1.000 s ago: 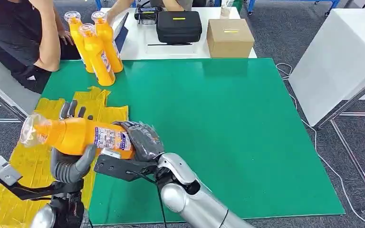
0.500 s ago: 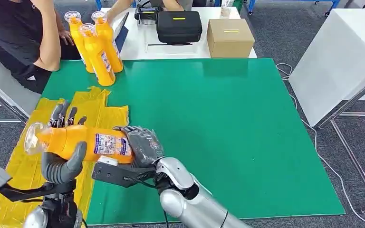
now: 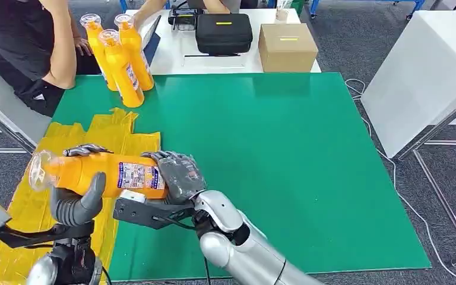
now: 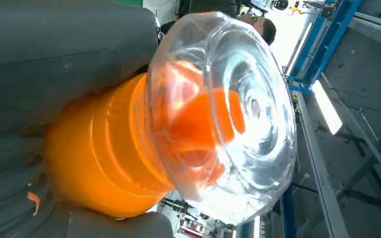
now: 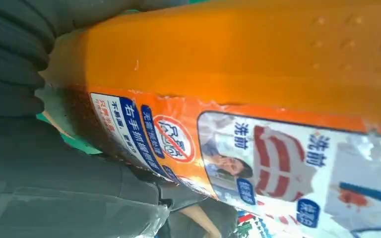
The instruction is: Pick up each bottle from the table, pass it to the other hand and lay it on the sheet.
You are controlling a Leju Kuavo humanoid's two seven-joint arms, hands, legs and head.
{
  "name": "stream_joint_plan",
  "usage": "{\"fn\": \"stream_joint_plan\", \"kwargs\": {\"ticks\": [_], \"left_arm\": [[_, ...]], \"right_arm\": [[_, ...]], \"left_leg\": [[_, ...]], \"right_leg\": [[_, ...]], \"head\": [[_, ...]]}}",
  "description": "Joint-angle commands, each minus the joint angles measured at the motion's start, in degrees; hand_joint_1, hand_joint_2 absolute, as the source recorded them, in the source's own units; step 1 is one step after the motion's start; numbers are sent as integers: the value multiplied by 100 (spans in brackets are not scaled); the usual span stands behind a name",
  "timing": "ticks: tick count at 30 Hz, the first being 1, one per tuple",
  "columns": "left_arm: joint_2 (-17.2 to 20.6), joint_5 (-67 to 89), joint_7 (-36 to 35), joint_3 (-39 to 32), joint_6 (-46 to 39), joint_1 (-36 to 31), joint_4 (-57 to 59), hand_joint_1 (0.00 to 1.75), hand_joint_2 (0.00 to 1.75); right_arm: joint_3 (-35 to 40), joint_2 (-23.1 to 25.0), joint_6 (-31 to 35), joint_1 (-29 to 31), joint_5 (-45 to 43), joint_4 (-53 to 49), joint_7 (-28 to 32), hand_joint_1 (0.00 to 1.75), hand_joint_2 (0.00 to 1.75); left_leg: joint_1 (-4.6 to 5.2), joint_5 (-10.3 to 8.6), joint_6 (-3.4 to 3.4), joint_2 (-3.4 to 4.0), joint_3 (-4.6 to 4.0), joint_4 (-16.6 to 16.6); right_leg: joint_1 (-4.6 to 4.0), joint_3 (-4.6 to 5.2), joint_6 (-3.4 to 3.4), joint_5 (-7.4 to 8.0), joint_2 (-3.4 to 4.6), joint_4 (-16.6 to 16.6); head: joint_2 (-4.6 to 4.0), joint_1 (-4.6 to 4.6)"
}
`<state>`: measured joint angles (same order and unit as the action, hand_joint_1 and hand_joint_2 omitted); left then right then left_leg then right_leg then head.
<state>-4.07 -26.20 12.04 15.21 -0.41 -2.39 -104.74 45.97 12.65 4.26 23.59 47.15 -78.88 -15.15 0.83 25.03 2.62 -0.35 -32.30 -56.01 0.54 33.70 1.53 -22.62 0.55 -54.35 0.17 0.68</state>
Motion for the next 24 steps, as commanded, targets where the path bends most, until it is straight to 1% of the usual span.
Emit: {"fn": "stream_joint_plan", "kwargs": {"ticks": [1,6,16,21,22,23,24], "left_arm": [[-5,-72,-91,235,95,-191,264,175,175],[-25,-119,-114,265,127,-260,274,175,175],[-27,-121,-113,256,127,-259,263,175,175],[-75,-213,-154,186,180,-199,231,175,175],[-79,-215,-156,192,183,-197,235,108,175],[-82,-215,-155,195,183,-197,236,0,175],[-92,-215,-154,204,185,-201,238,0,175]], "right_arm": [[117,-32,-75,424,-27,86,-14,175,175],[111,64,-141,588,-107,244,-47,175,175],[116,72,-147,603,-113,267,-48,175,175],[132,118,-187,739,-200,401,-72,175,175],[130,129,-187,748,-203,395,-74,175,175],[127,133,-187,752,-206,393,-75,175,175],[117,148,-188,766,-213,382,-82,175,175]], "left_leg": [[-6,10,-18,-1,15,-6],[-1,4,-11,0,5,-2],[-5,11,-19,3,17,-5],[-2,6,-12,6,9,-2],[-5,16,-21,10,23,-8],[-3,9,-15,7,13,-3],[0,3,-10,4,5,0]], "right_leg": [[-5,-17,-5,-10,-8,-3],[-1,-6,-3,-4,-4,-2],[-4,-18,-5,-10,-4,-4],[-1,-9,-3,-4,1,-1],[-4,-23,-6,-13,3,-7],[-2,-14,-4,-7,2,-3],[0,-6,-2,-2,0,-1]], "head": [[0,0],[0,0],[0,0],[0,0],[0,0],[0,0],[0,0]]}}
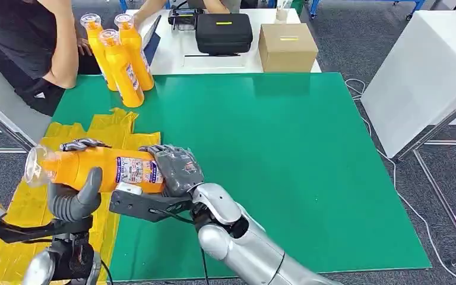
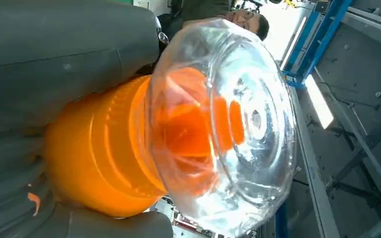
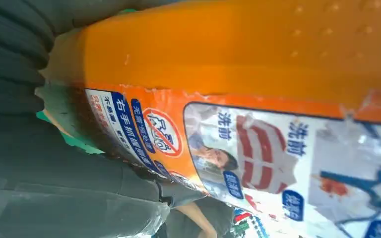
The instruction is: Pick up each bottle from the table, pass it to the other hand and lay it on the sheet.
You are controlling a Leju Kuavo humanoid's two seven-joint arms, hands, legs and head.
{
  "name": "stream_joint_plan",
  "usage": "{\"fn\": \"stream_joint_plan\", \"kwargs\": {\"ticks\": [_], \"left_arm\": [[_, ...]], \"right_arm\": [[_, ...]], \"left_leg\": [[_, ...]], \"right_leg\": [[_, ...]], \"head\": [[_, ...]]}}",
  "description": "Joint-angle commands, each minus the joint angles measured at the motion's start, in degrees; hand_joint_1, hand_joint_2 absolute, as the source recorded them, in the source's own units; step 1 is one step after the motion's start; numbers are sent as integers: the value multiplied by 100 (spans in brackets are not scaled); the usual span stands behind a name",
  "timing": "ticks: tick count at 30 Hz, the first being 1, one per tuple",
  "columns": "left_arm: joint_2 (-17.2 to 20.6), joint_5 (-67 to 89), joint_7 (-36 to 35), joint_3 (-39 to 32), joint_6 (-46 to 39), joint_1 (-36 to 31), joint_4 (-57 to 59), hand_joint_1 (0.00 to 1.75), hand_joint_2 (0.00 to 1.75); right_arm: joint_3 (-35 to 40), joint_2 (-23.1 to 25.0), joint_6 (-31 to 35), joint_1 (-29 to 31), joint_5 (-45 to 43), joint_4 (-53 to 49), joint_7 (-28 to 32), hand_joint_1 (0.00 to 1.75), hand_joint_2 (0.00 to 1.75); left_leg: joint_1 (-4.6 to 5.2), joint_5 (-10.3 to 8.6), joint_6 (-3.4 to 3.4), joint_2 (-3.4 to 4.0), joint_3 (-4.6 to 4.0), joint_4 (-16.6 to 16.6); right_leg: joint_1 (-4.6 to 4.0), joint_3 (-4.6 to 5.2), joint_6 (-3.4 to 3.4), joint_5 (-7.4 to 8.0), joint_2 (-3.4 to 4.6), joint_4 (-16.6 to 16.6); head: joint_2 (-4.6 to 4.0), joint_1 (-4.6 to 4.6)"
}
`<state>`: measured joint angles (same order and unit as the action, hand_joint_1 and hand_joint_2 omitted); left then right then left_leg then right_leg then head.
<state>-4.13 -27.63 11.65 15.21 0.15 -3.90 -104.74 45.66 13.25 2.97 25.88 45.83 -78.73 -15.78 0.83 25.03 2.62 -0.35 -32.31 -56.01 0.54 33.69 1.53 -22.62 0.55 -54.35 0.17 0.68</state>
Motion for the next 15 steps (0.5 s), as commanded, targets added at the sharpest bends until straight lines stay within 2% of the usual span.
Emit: {"fn": "stream_joint_plan", "kwargs": {"ticks": [1,15], "left_arm": [[-86,-73,-115,204,128,-51,238,0,175],[-125,-153,-195,127,231,-84,185,0,175]], "right_arm": [[148,89,-59,537,-82,366,-19,175,175],[297,138,30,670,157,551,-103,175,175]], "left_leg": [[-5,14,-20,6,21,-6],[-4,6,-13,4,13,0]], "right_leg": [[-4,-20,-6,-12,0,-5],[-3,-13,-4,-5,0,1]], "head": [[0,0],[0,0]]}}
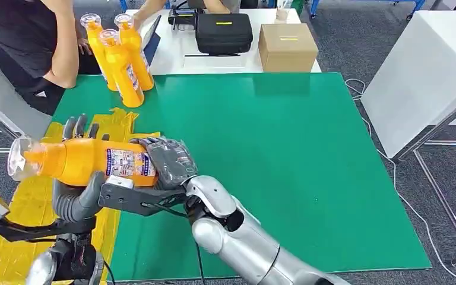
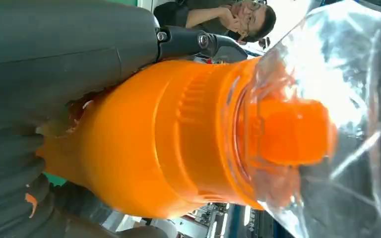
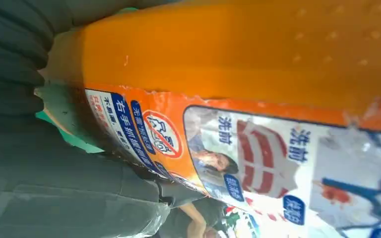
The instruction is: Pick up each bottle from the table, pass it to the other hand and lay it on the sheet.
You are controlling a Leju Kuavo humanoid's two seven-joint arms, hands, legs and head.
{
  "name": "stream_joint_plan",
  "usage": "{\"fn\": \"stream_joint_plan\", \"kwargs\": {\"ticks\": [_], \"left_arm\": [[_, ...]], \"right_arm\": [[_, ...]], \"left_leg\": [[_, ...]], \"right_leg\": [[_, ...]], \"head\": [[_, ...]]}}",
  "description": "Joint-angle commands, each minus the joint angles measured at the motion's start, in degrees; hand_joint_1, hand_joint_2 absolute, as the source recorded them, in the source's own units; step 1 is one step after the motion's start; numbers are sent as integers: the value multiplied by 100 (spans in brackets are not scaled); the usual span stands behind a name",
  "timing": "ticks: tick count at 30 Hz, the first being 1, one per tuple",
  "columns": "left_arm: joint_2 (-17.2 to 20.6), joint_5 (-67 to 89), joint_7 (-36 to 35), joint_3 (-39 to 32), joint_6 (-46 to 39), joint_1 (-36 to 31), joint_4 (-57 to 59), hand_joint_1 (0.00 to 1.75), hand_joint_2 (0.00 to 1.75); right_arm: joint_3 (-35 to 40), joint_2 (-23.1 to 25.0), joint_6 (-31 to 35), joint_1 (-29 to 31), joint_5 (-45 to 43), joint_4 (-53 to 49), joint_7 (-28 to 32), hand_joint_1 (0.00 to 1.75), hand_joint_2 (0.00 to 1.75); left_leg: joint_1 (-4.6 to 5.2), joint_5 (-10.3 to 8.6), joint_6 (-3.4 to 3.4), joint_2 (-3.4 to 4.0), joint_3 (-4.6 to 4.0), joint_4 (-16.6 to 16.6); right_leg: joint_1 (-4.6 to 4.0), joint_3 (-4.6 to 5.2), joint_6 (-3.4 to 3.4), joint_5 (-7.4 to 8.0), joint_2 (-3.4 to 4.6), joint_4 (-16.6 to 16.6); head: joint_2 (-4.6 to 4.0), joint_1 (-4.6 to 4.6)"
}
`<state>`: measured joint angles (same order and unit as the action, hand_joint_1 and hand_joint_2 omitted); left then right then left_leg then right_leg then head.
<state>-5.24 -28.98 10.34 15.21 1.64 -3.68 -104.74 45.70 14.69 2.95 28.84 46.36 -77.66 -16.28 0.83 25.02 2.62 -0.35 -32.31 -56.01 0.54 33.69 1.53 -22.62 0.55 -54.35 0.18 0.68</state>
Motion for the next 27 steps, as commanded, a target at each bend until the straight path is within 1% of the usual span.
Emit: {"fn": "stream_joint_plan", "kwargs": {"ticks": [1,3,4,5,6,7,8,9,14,15,17,18,19,22,27], "left_arm": [[-3,-17,-64,118,82,-96,192,0,175],[3,-17,-64,115,82,-92,196,0,175],[3,-17,-64,115,82,-92,196,0,175],[14,-33,-33,96,81,-83,194,33,175],[25,-35,-25,95,83,-78,195,33,175],[32,-37,-21,87,83,-72,196,33,175],[32,-37,-21,87,83,-72,196,133,175],[47,-45,-2,89,95,-69,198,175,175],[71,-70,35,103,110,-115,238,175,175],[69,-70,35,104,110,-122,237,175,175],[77,-96,55,130,115,-151,278,175,175],[72,-99,56,135,117,-156,284,175,175],[60,-103,57,148,122,-180,296,175,175],[52,-122,61,165,130,-234,323,175,175],[52,-135,65,147,130,-230,300,175,175]], "right_arm": [[306,-13,41,353,114,438,-50,175,175],[315,-14,41,335,114,434,-50,175,175],[315,-14,41,335,114,434,-50,175,175],[321,-42,40,281,108,355,-57,175,175],[334,-55,30,272,112,344,-54,175,175],[337,-63,32,257,111,341,-55,175,175],[337,-63,32,257,111,341,-55,175,175],[347,-86,19,249,113,326,-52,175,175],[378,-152,-8,222,97,268,-49,175,175],[375,-157,-9,224,96,268,-49,175,175],[365,-183,-31,235,71,262,-60,175,175],[361,-189,-32,234,67,263,-62,175,175],[349,-200,-37,233,60,263,-68,175,175],[365,-205,-66,235,38,306,-77,175,175],[402,-211,-77,177,25,356,-79,175,175]], "left_leg": [[-7,13,-20,6,23,-2],[-4,9,-17,4,20,1],[-8,18,-26,5,32,-4],[-4,8,-16,2,19,1],[-5,5,-12,2,12,2],[-7,14,-22,3,28,0],[-7,16,-23,4,30,-1],[-6,11,-18,3,24,1],[-4,5,-15,-3,17,4],[-7,11,-21,-3,28,1],[-3,3,-11,-3,12,4],[-6,10,-19,-4,26,2],[-4,4,-13,-2,14,4],[-8,11,-23,-11,29,0],[-6,5,-16,-7,21,5]], "right_leg": [[-6,-24,-6,-10,0,0],[-3,-20,-5,-8,-1,2],[-7,-32,-8,-17,-3,-3],[-3,-19,-5,-8,-3,2],[-5,-14,-4,-4,-2,4],[-7,-29,-7,-12,-3,2],[-7,-31,-7,-14,-4,1],[-5,-25,-6,-9,-2,4],[-4,-18,-4,-6,-8,5],[-7,-29,-6,-12,-10,4],[-3,-13,-3,-4,-7,5],[-6,-27,-6,-11,-11,4],[-3,-14,-4,-4,-7,6],[-7,-32,-6,-14,-19,4],[-5,-22,-4,-7,-13,8]], "head": [[0,0],[0,0],[0,0],[0,0],[0,0],[0,0],[0,0],[0,0],[0,0],[0,0],[0,0],[0,0],[0,0],[2,0],[0,0]]}}
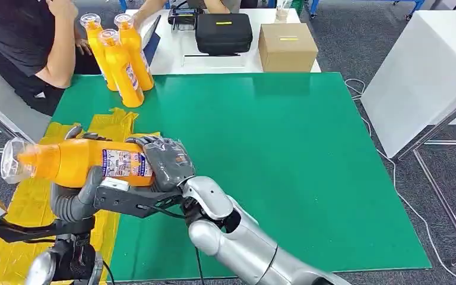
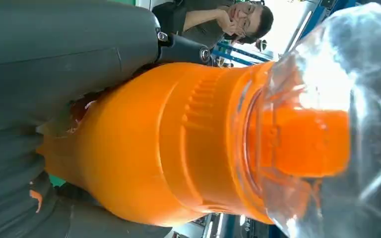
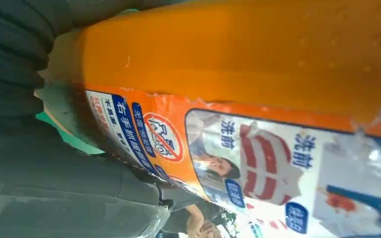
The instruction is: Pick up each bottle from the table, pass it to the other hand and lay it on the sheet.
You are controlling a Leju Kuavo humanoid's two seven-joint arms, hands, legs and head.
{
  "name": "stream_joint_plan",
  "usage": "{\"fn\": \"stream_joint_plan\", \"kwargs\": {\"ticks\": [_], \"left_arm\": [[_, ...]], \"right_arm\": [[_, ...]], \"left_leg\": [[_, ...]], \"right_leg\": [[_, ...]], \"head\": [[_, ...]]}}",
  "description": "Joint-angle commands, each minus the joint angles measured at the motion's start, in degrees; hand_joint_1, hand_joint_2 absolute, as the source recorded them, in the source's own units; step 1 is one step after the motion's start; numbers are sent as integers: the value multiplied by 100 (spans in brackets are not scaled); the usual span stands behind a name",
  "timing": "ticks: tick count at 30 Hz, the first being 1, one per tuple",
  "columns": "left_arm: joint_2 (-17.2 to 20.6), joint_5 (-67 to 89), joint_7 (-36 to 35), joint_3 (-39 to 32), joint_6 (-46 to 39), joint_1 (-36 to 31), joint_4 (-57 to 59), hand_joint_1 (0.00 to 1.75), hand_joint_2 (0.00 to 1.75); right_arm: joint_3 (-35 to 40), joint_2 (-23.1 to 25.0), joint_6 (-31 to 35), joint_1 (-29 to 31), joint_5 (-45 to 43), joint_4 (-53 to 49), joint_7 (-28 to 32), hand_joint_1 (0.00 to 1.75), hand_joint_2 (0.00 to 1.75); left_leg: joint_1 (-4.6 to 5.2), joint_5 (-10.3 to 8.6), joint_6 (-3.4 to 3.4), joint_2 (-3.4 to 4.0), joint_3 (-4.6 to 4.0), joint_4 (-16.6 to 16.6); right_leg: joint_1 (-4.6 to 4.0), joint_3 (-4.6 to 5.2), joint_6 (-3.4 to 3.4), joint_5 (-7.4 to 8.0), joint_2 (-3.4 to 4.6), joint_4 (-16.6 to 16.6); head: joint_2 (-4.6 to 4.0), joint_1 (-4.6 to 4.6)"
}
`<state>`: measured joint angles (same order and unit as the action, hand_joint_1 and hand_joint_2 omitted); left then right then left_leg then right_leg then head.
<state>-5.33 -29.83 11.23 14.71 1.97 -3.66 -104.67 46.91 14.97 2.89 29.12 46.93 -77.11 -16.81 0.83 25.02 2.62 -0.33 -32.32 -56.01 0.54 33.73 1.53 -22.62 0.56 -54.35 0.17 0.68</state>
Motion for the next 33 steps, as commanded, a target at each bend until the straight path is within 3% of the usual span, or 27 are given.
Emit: {"fn": "stream_joint_plan", "kwargs": {"ticks": [1,5,6,20,21,29,33], "left_arm": [[61,-49,-25,197,97,-232,293,175,175],[39,-66,-16,111,100,-170,214,175,175],[26,-67,-8,79,79,-163,192,175,175],[43,-69,-12,41,67,-147,160,175,175],[38,-68,-9,37,60,-134,158,175,175],[-51,-79,-53,-29,-19,-306,244,175,175],[-44,237,18,-327,-199,-300,226,175,175]], "right_arm": [[281,-239,-70,148,-31,301,-27,175,175],[225,-275,-40,52,-98,187,-35,175,175],[198,-303,34,20,-96,107,3,5,175],[119,-350,-6,22,-151,30,-17,0,175],[97,-336,8,5,-174,15,-9,0,0],[-88,-280,-18,220,-194,53,-15,0,0],[-366,-543,27,-16,-206,-467,53,0,0]], "left_leg": [[-7,9,-20,-12,29,4],[-7,11,-21,-10,31,3],[-6,6,-16,-8,22,5],[-6,6,-15,-9,16,2],[-9,13,-23,-10,30,-1],[-4,3,-12,-9,6,-3],[-4,2,-11,-10,6,-1]], "right_leg": [[-6,-35,-6,-12,-18,7],[-7,-37,-6,-14,-17,6],[-6,-27,-4,-8,-13,8],[-5,-21,-5,-8,-14,5],[-8,-35,-7,-15,-18,2],[-4,-11,-3,-6,-13,-1],[-4,-11,-3,-4,-14,2]], "head": [[2,0],[0,0],[0,0],[0,0],[0,0],[0,0],[2,0]]}}
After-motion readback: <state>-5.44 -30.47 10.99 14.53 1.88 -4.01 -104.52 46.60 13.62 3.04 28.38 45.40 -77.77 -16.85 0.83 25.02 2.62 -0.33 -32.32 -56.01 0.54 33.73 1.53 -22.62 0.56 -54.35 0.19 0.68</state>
